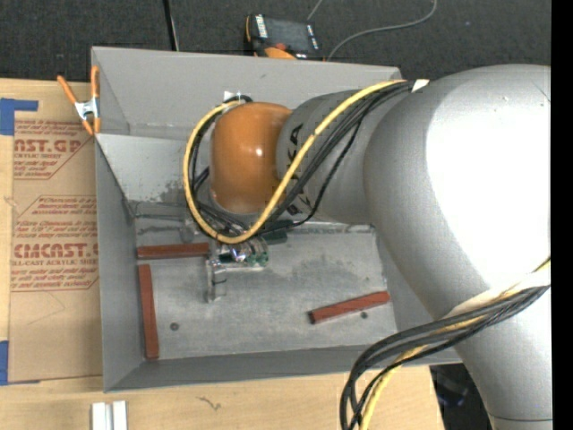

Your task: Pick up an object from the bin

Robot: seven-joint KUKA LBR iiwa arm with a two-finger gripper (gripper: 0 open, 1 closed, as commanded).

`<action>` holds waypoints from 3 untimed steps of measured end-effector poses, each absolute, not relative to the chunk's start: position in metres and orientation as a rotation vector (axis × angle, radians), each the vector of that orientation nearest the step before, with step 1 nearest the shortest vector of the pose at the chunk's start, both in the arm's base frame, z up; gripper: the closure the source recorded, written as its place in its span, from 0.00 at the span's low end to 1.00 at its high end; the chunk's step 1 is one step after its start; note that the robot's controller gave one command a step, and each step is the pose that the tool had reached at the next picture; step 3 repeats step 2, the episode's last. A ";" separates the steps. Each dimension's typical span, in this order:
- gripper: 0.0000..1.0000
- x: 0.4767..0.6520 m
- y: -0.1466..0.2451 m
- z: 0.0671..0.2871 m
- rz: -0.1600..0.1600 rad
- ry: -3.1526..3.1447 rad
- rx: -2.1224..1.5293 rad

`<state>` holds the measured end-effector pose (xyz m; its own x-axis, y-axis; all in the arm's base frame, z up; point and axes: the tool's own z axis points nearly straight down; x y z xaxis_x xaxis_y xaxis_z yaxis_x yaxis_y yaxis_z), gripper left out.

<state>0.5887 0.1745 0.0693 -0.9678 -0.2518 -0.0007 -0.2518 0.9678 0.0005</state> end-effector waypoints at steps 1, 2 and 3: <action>1.00 0.589 0.175 0.070 0.003 3.113 -0.399; 1.00 0.579 0.189 0.278 0.004 3.110 -0.351; 1.00 0.579 0.189 0.278 0.004 3.110 -0.351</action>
Offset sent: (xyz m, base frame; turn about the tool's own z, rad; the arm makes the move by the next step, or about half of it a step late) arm 0.0000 0.0000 0.0000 0.0000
